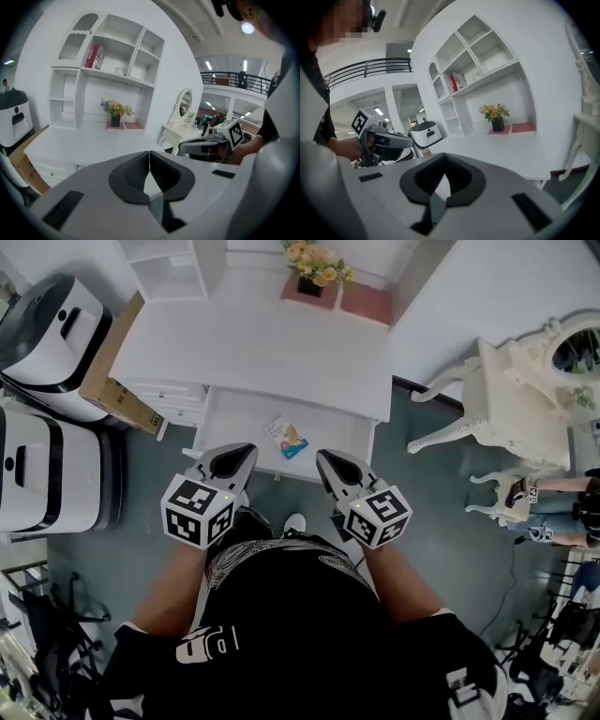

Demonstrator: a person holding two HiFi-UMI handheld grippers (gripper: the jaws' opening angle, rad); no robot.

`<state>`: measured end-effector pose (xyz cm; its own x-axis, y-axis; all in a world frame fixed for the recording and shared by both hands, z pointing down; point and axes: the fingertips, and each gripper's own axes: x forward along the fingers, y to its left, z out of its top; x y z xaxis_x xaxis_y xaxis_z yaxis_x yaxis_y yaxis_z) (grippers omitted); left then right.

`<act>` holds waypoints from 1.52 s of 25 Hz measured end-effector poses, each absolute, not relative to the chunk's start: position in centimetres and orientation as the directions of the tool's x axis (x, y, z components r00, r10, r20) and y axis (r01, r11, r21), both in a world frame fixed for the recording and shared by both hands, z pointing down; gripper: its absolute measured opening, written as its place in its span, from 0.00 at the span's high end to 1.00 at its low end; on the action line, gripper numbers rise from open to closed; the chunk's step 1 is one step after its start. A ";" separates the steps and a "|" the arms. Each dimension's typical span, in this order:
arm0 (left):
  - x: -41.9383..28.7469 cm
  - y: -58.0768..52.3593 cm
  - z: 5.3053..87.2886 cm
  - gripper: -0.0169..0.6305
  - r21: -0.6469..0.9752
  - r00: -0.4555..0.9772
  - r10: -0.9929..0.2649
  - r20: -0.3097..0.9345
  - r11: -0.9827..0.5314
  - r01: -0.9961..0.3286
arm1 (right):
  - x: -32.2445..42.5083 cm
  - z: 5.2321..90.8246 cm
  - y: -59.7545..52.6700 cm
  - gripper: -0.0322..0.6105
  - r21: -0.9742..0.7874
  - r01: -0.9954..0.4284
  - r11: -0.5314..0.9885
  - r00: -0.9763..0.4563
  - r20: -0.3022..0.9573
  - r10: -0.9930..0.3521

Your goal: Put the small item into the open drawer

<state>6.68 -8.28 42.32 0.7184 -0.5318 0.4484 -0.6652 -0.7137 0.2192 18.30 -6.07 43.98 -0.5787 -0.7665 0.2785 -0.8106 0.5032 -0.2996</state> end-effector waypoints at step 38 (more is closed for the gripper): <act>-2.0 0.0 42.9 0.95 0.211 0.863 -0.259 0.434 -0.902 -0.377 | 6.8 44.4 5.0 0.94 -0.312 -0.929 0.200 -0.312 0.365 -0.877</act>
